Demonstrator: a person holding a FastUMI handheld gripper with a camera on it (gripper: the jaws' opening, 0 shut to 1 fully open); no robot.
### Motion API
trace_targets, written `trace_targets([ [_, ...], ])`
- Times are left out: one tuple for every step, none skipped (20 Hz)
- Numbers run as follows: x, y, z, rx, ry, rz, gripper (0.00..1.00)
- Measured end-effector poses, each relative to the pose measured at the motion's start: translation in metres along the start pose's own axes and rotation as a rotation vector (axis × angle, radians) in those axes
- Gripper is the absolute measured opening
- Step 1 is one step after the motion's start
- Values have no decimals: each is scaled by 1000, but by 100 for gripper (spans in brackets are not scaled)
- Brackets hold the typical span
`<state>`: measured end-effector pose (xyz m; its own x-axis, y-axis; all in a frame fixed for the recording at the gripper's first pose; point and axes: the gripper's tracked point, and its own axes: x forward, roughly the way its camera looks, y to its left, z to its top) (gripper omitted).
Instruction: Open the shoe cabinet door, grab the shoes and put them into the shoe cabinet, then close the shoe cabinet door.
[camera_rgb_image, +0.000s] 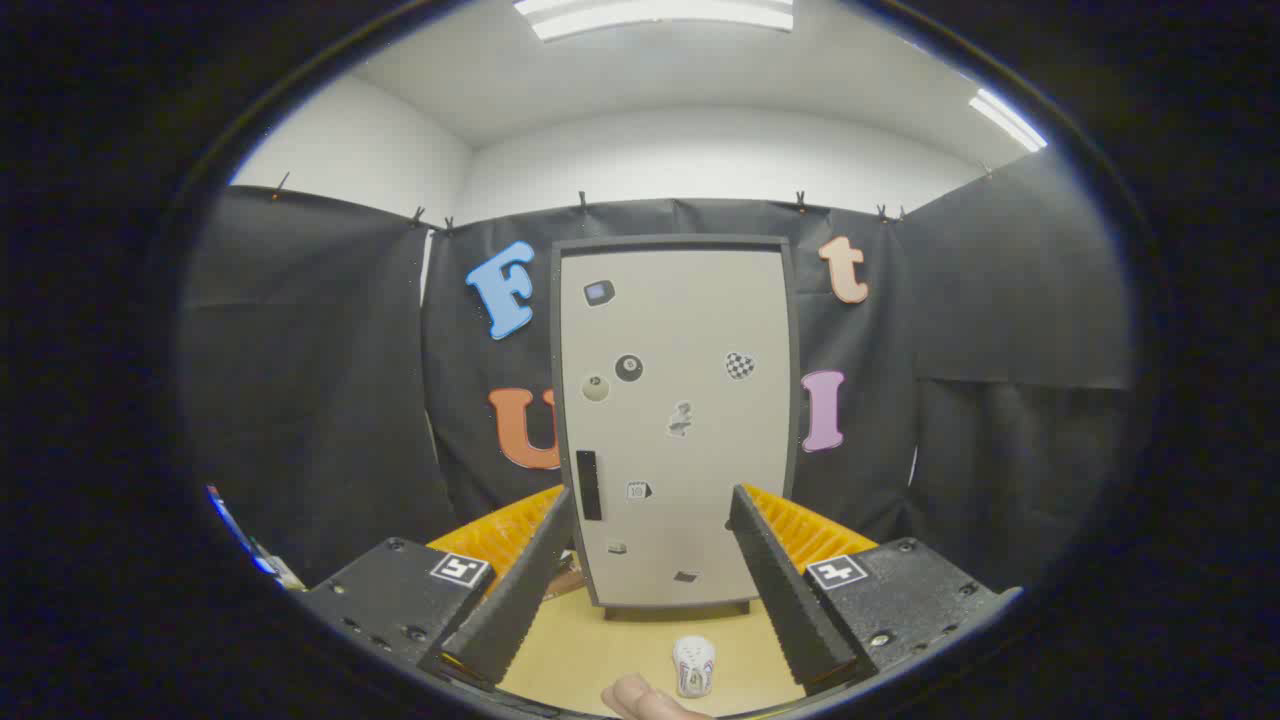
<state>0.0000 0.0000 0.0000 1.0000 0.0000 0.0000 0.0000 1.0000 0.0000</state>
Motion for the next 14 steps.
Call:
trace_targets([
  [-2,-1,3,3,-3,-6,100],
  [-3,-3,6,2,-5,-10,100],
  [-5,-2,9,5,-13,-11,100],
  [-5,-2,12,12,-20,-13,100],
  [-7,-2,13,7,-25,-18,100],
  [-7,-3,16,0,-34,-29,100],
  [-8,-1,12,-5,-29,-30,100],
  [-8,1,10,-10,-19,-31,100],
  [-8,1,9,-20,-17,-44,100],
  [-6,-3,10,-37,-18,-71,100],
  [-6,-3,11,-52,-22,-79,100],
  [-5,2,9,-65,-17,-80,100],
  [-4,7,7,-65,-8,-73,100],
  [-2,11,5,-64,1,-69,100],
])
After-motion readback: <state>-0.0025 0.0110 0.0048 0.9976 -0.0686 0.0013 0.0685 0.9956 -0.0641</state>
